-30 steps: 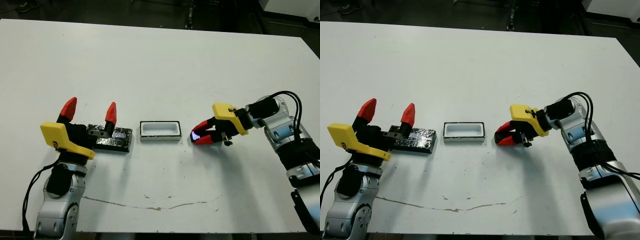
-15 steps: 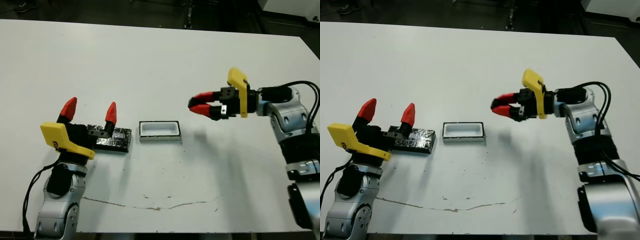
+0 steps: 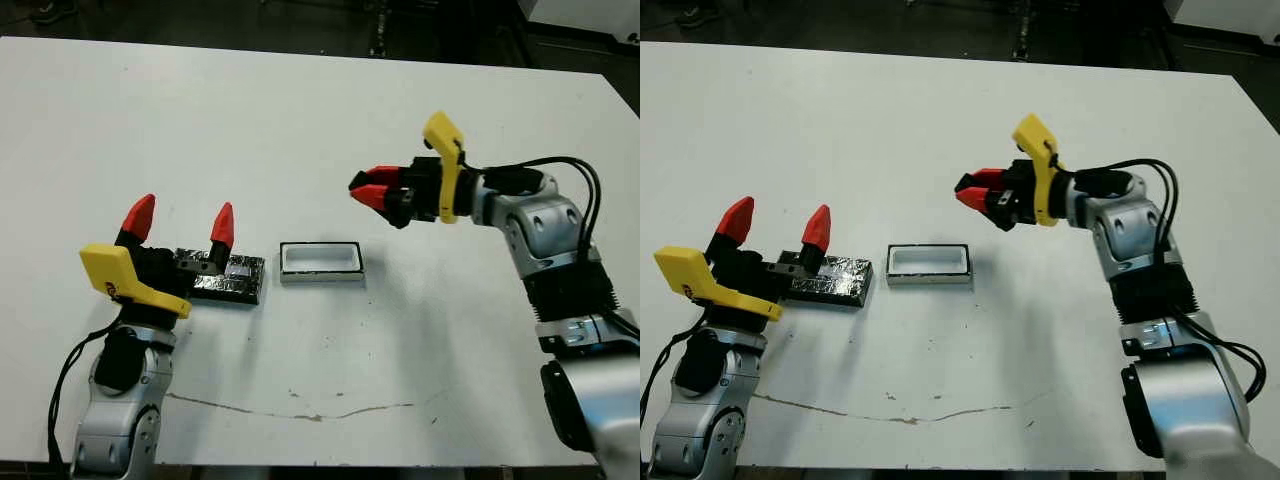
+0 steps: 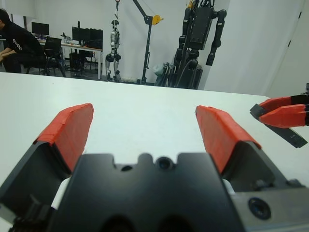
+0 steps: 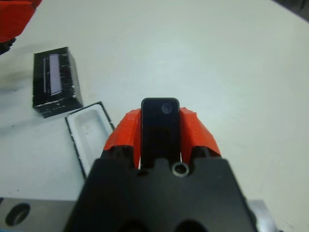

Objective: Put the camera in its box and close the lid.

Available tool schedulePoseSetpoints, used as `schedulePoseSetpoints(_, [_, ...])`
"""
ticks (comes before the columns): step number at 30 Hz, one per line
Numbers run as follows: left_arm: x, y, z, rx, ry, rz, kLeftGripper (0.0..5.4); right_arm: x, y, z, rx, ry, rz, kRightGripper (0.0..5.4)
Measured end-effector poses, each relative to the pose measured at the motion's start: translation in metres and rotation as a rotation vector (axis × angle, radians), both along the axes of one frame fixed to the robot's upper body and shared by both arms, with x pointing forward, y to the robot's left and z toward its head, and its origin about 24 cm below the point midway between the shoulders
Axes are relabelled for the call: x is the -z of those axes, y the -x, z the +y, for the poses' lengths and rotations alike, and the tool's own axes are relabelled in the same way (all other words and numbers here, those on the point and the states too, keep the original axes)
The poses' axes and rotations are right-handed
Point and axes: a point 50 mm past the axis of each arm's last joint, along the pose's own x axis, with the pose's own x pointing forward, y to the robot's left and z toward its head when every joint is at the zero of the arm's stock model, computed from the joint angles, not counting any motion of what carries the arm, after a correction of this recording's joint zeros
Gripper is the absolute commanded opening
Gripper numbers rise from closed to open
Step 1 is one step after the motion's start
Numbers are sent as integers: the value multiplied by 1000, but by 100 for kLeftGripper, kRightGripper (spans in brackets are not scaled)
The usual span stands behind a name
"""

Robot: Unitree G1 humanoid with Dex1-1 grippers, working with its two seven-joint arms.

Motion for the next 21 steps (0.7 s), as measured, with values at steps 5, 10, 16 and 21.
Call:
schedulePoseSetpoints(5, [0,0,0,-1,3,0,540,-2,1,12,-56,21,15,166])
schedulePoseSetpoints(10, [-1,0,1,-7,2,0,540,-4,1,22,-109,60,45,166])
schedulePoseSetpoints(16, [-1,0,2,-12,1,-1,540,1,4,35,-174,110,13,166])
schedulePoseSetpoints(21, [-1,0,3,-15,1,-3,540,2,2,43,-232,129,18,166])
